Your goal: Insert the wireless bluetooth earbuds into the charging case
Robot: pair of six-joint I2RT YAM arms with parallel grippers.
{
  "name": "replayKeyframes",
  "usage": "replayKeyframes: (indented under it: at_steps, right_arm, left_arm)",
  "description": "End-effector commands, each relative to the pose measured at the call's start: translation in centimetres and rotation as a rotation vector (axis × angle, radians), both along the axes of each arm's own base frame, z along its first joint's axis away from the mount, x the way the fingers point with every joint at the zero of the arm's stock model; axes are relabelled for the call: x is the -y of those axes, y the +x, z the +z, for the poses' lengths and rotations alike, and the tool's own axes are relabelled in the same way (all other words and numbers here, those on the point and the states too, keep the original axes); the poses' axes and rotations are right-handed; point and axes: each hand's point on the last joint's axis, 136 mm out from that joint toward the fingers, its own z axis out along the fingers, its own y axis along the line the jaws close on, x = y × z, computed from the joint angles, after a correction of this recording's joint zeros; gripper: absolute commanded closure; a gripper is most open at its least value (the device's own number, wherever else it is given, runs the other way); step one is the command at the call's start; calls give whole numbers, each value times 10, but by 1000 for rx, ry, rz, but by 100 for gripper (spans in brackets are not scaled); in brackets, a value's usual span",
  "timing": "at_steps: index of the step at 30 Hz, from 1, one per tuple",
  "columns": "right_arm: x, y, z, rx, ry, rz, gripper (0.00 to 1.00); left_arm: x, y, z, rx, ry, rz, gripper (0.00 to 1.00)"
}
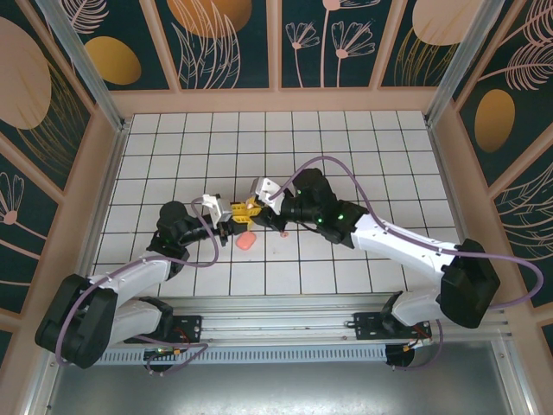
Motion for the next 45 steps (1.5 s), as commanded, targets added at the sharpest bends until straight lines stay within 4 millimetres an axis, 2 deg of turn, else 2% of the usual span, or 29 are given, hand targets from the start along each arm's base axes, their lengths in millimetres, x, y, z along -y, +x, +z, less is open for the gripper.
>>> replayKeyframes:
  at_steps: [1, 8, 18, 28, 35, 40, 45]
  right_arm:
    - [7, 12, -14, -23, -47, -25, 72]
    - [8, 20, -13, -33, -27, -38, 69]
    - [5, 12, 16, -31, 47, 3, 63]
    - [3, 9, 18, -53, 65, 12, 59]
    - [4, 15, 21, -54, 74, -23, 58]
    - [15, 35, 26, -143, 126, -152, 58]
    - [31, 31, 25, -300, 153, -215, 58]
  left_arm:
    - [1, 3, 32, 131, -59, 7, 90]
    - [1, 9, 31, 125, -57, 30, 90]
    - [0, 18, 23, 117, -28, 68, 90]
    - [0, 18, 25, 121, -31, 70, 90]
    - [2, 17, 28, 110, -45, 53, 91]
    - [-3, 37, 19, 52, -16, 148, 91]
    - [-6, 50, 10, 0, -10, 208, 91]
